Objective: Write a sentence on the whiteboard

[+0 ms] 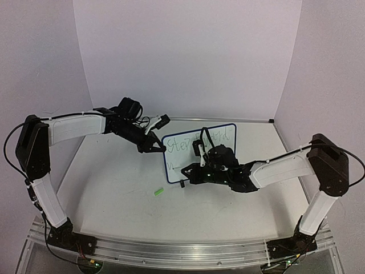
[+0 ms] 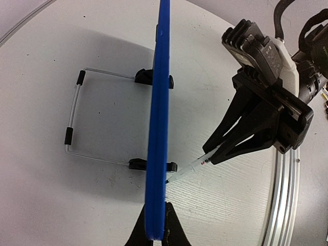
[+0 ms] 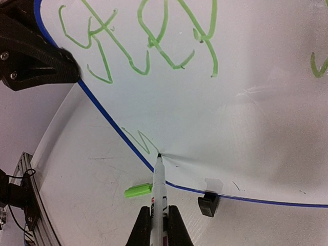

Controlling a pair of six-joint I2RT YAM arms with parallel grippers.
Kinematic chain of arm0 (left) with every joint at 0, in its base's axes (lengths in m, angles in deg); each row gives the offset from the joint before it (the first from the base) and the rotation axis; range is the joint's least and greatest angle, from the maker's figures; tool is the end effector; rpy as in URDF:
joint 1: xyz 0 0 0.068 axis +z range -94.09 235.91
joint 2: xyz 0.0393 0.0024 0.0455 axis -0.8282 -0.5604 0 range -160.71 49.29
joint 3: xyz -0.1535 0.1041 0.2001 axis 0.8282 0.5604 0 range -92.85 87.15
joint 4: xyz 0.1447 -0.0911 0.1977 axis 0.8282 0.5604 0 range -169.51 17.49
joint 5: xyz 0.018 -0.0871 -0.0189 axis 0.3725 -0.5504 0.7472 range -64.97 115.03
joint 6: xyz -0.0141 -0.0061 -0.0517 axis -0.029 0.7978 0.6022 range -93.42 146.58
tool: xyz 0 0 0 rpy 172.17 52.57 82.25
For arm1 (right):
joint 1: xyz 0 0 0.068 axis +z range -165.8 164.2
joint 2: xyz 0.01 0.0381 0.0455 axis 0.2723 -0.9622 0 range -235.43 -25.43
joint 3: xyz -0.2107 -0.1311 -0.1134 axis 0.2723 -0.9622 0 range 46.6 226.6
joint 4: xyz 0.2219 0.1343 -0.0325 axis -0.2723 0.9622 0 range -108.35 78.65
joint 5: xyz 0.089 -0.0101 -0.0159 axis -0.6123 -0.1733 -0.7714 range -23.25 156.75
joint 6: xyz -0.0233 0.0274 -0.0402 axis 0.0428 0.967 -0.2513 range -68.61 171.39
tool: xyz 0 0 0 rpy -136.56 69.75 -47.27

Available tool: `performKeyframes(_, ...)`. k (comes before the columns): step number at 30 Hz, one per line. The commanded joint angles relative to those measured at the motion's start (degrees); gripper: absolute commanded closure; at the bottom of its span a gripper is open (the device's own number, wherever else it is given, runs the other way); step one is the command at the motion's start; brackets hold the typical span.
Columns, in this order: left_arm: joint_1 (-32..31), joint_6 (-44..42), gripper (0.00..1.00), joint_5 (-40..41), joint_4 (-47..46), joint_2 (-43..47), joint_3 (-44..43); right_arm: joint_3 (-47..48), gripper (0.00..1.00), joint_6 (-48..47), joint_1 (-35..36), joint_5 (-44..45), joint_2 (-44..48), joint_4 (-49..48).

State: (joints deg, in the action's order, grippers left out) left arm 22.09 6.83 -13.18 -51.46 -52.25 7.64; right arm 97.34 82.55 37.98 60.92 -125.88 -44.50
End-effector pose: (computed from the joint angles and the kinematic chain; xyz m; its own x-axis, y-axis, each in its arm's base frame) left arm 0.3099 -0.2342 0.2578 -0.3404 0.5477 -0.7643 0.9373 0.2621 -0.2297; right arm 0.2171 0.3026 0.1813 -0.6458 -0.0108 -0.7634 -0.6117 0.6057 0.5089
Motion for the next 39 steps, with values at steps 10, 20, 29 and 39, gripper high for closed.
performKeyframes(10, -0.89, -1.27, 1.0, 2.27, 2.47, -1.74, -1.35, 0.59, 1.0, -0.26, -0.22, 3.83, 1.87, -0.42)
performKeyframes(20, -0.91, -1.27, 1.0, 2.25, 2.37, -1.72, -1.31, 1.9, 1.0, -1.6, -0.18, 5.61, 5.22, 0.66)
performKeyframes(29, -0.9, -1.28, 1.0, 2.2, 2.47, -1.67, -1.35, 2.37, 1.0, -1.99, -0.18, 4.7, 4.89, 1.49)
performKeyframes(39, -0.93, -1.29, 1.0, 2.27, 2.47, -1.66, -1.35, -2.32, 1.0, -1.88, -0.17, 3.66, 8.76, 0.41)
